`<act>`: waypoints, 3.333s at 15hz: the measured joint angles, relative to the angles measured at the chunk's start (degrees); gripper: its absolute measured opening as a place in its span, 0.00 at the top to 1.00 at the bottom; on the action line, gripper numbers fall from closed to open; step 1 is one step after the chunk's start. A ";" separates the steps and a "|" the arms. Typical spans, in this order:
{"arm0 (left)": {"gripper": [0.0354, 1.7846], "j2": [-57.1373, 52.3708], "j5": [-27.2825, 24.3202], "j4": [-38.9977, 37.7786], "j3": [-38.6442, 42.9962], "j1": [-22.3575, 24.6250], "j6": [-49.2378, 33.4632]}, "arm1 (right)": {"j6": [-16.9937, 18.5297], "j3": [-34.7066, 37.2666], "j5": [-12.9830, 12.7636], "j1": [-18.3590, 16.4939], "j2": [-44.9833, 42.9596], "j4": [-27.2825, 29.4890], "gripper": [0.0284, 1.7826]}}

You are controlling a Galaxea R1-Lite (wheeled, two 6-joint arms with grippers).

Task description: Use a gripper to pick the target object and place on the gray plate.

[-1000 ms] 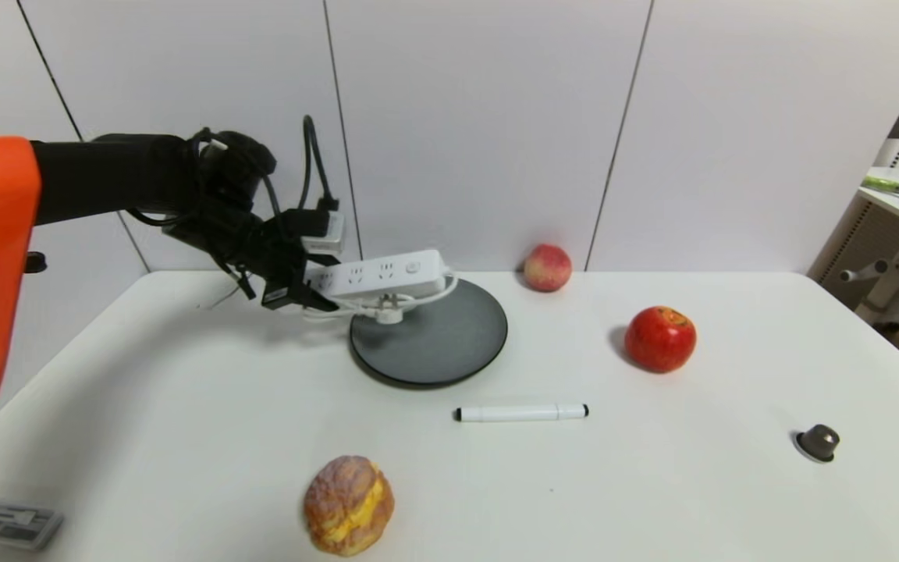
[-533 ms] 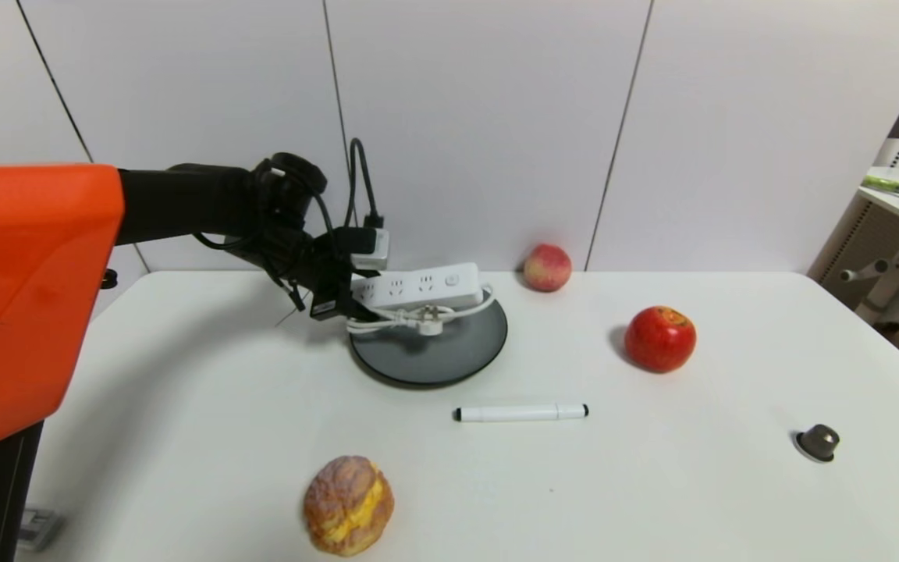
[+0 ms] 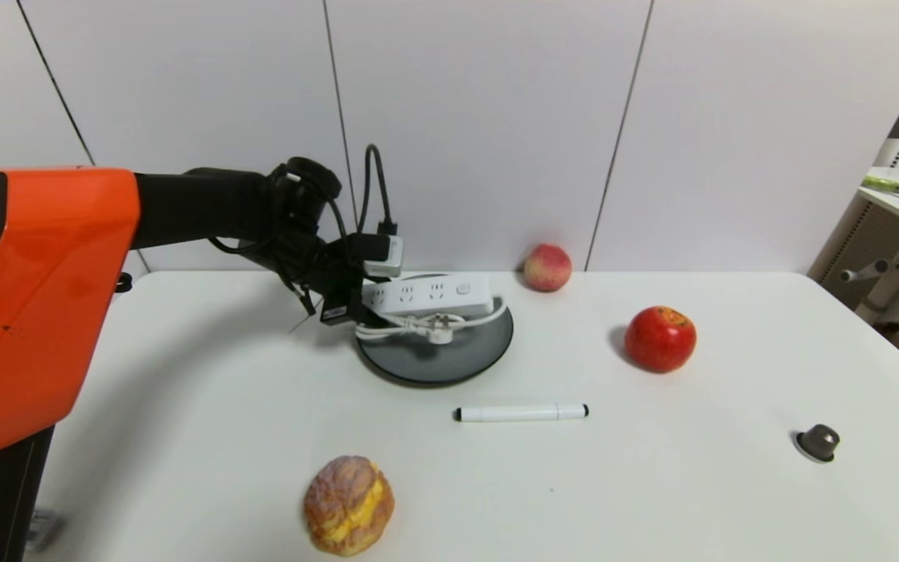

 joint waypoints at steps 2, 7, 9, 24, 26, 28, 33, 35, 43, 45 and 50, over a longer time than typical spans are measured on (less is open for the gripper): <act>0.50 0.02 0.07 0.06 0.00 -0.38 0.12 | 0.02 0.00 0.00 0.00 0.00 0.00 0.04; 0.50 -0.28 0.29 0.32 0.04 -0.39 0.44 | 0.02 0.00 0.00 0.00 0.00 0.00 0.04; 0.50 -0.50 0.29 0.34 0.04 -0.39 0.50 | 0.00 0.00 0.00 0.00 0.00 0.01 0.04; 0.50 -0.28 0.63 2.74 0.02 -0.46 0.87 | 0.00 0.00 0.00 0.00 0.00 0.01 0.04; 0.50 -0.17 0.63 2.74 0.02 -0.50 0.91 | 0.02 0.00 0.00 0.00 0.00 -0.02 0.04; 0.44 -0.06 0.62 2.77 0.02 -0.55 0.91 | 0.00 0.00 -0.02 0.00 0.00 0.00 0.04; 0.25 -0.22 1.01 2.77 0.02 -0.66 1.61 | 0.00 0.00 0.00 0.00 0.00 0.00 0.04; 0.20 -0.67 1.04 2.79 0.02 -0.63 1.60 | 0.00 0.00 0.00 0.00 0.00 0.00 0.04; 0.10 -15.97 6.11 16.76 0.55 5.18 1.55 | 0.02 0.00 0.00 0.00 0.00 0.01 0.04; 0.09 -22.97 8.18 22.03 1.24 8.79 0.74 | 0.02 0.00 0.02 0.00 0.00 0.00 0.04; 0.07 -42.64 10.50 25.22 12.08 15.03 -9.01 | 0.00 0.00 0.00 0.00 0.00 0.00 0.04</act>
